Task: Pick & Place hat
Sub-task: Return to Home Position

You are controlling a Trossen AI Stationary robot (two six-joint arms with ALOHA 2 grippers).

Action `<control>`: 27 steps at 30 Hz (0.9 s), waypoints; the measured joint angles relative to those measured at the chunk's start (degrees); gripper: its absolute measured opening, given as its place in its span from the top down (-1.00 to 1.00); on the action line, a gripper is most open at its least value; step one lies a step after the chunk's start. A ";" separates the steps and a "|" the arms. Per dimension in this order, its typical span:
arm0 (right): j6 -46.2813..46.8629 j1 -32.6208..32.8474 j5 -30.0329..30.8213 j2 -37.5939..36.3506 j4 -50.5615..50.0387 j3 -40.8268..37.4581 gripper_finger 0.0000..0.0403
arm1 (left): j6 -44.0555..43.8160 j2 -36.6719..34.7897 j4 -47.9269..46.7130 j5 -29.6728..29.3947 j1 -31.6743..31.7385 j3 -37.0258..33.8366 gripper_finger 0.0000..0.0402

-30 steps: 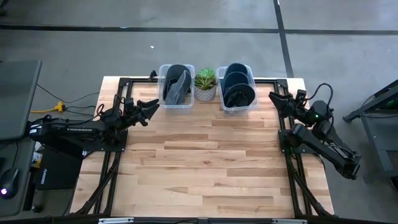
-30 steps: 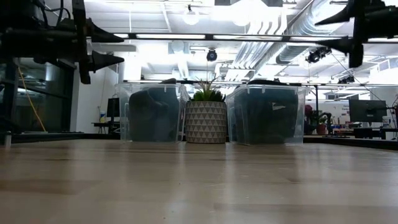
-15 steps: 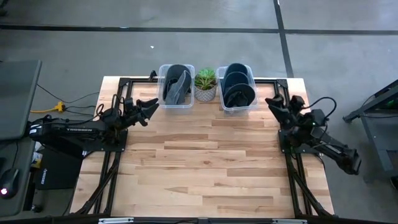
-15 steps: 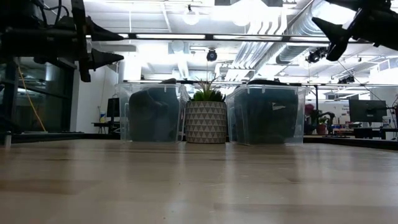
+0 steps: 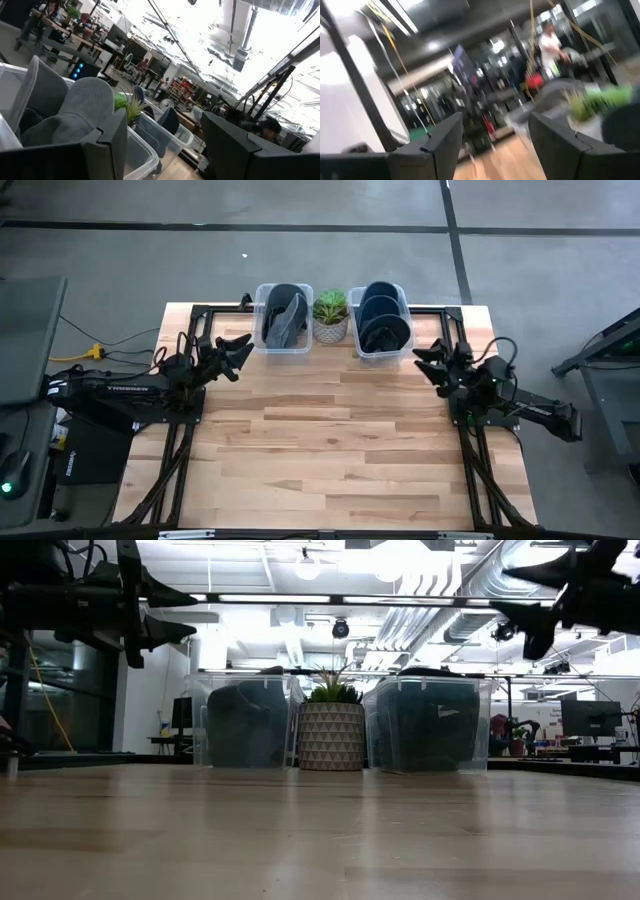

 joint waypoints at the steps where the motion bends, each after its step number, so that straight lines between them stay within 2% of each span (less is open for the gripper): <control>1: -0.48 0.96 0.77 0.00 -2.02 0.00 -0.10 | 0.11 -0.03 0.17 0.00 0.00 0.00 0.00; 6: -3.37 4.26 3.64 0.00 -8.22 0.00 -0.10 | 1.31 -0.04 -0.36 0.01 0.00 0.00 0.00; 11: -4.80 5.49 3.87 0.00 -16.39 0.00 -0.10 | 2.14 -0.04 -1.38 -0.59 0.00 0.00 0.00; 20: -12.89 5.58 3.87 0.02 -17.55 0.04 -0.10 | 2.61 -0.02 -2.84 -0.59 0.00 0.00 0.00; 24: -20.20 5.58 4.09 0.11 -17.77 0.07 -0.10 | 2.61 0.04 -4.25 -0.57 0.00 0.00 0.00; 27: -21.11 5.58 5.78 0.11 -18.01 0.09 -0.10 | 2.61 0.00 -4.11 -0.57 0.00 0.00 0.00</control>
